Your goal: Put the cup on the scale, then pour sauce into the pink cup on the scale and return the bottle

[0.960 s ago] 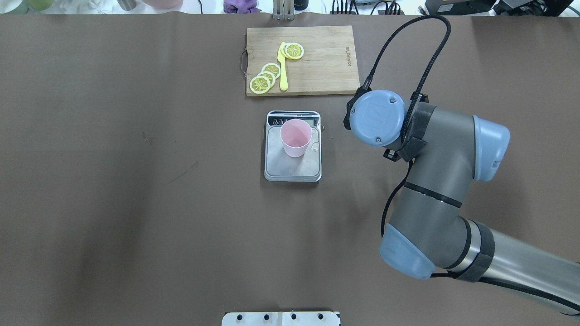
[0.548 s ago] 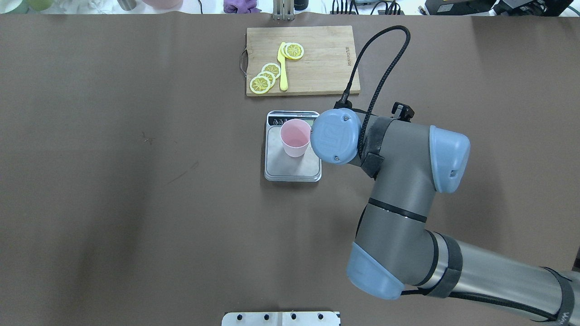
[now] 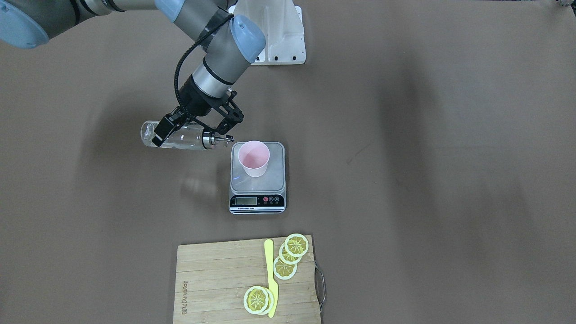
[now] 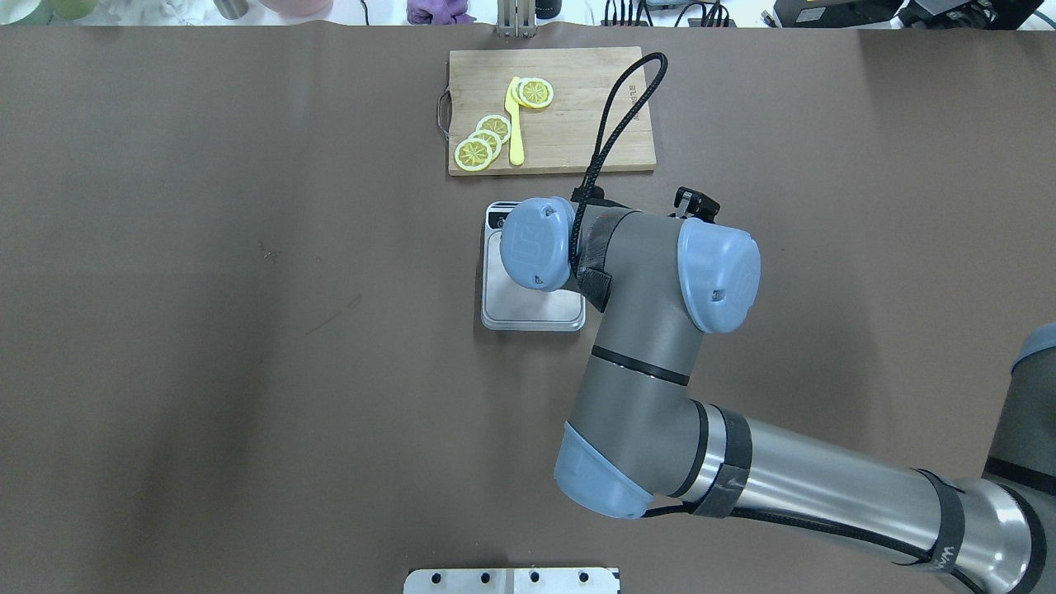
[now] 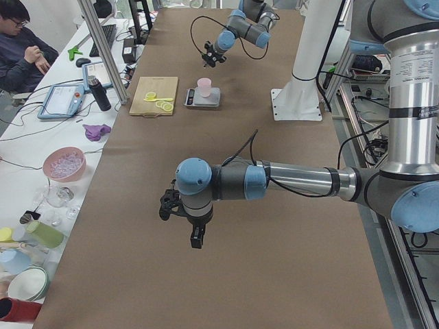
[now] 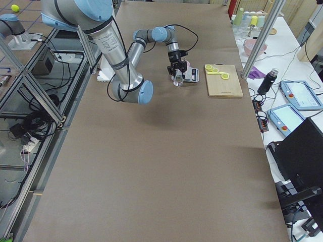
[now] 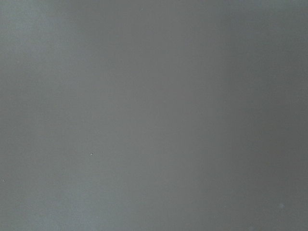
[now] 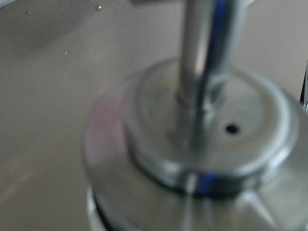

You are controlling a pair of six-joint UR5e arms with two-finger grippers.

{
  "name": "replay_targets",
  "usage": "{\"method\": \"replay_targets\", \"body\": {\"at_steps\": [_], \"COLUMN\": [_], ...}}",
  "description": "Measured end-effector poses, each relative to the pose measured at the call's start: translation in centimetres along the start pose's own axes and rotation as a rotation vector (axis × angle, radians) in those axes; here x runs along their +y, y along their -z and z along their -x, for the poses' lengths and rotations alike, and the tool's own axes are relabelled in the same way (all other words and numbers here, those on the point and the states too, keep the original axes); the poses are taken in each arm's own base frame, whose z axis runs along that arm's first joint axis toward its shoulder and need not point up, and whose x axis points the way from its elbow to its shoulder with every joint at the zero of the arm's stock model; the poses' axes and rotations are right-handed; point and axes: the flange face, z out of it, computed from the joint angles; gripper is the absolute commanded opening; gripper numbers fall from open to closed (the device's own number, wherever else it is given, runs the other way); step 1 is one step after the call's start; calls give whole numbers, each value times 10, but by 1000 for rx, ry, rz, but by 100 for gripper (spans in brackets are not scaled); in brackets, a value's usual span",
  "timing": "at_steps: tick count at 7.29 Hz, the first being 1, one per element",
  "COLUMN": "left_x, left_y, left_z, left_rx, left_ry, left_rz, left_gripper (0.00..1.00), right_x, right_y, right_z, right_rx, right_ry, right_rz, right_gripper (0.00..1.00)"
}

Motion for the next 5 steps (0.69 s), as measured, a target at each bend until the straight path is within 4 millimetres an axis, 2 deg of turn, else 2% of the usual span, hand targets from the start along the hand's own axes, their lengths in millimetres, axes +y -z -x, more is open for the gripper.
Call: {"method": "replay_targets", "body": {"at_steps": [3, 5], "left_x": [0, 0], "left_y": [0, -2], "left_z": [0, 1], "left_rx": [0, 1], "left_ry": [0, 2], "left_rz": [1, 4], "left_gripper": [98, 98], "right_x": [1, -3], "right_y": [20, 21], "right_z": [1, 5], "right_rx": [24, 51], "right_ry": [35, 52], "right_rz": [95, 115], "right_gripper": [0, 0]}}
